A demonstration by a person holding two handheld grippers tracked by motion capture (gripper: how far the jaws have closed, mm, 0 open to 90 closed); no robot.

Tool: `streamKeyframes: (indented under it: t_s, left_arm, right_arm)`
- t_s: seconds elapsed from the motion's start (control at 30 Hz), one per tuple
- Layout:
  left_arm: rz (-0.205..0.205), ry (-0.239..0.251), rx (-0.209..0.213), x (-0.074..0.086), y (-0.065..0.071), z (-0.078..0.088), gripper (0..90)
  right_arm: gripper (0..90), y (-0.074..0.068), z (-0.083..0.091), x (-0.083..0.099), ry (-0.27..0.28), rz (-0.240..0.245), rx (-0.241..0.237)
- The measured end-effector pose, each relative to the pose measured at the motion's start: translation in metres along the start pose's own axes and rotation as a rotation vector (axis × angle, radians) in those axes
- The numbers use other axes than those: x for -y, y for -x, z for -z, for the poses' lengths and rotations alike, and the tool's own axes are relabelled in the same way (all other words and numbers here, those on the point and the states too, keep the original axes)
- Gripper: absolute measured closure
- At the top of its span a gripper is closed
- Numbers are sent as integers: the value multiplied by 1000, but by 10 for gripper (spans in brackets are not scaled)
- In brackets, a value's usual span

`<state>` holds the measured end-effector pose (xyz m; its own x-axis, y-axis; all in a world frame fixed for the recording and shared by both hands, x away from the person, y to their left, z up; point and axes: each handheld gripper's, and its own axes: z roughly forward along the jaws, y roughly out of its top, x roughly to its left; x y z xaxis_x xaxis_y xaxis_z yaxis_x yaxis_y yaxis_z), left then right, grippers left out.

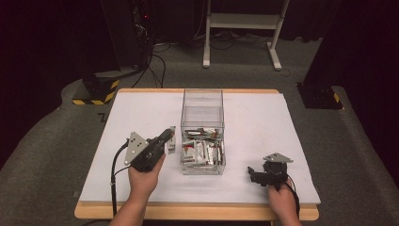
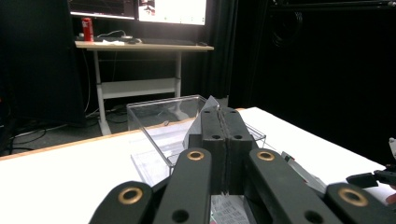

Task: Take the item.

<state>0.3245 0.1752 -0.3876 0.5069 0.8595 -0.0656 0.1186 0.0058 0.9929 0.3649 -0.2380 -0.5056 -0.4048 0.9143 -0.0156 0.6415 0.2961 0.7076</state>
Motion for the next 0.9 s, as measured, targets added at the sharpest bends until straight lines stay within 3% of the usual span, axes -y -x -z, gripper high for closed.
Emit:
streamKeyframes:
  t_s: [0.9]
  left_arm:
    - [23,-64,-64,13,-26,15,896]
  right_arm:
    - [98,0,0,0,2,0,1]
